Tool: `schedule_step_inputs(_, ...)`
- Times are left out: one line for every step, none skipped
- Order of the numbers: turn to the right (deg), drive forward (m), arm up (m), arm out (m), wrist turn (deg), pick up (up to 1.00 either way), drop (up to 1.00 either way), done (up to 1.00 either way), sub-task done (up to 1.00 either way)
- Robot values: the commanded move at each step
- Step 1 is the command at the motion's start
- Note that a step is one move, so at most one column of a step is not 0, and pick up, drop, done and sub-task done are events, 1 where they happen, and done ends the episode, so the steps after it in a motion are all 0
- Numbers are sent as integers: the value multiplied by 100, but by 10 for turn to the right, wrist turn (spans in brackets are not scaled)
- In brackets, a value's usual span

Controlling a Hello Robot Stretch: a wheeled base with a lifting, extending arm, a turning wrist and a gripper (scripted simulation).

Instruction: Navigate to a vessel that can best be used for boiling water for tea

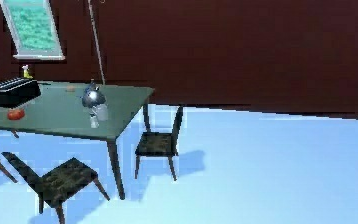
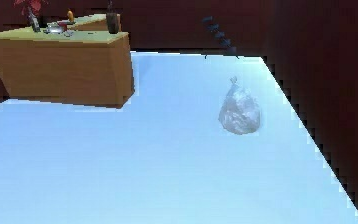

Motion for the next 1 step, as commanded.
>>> schedule_step_inputs(150,0,0,0,0,0,0,0,0)
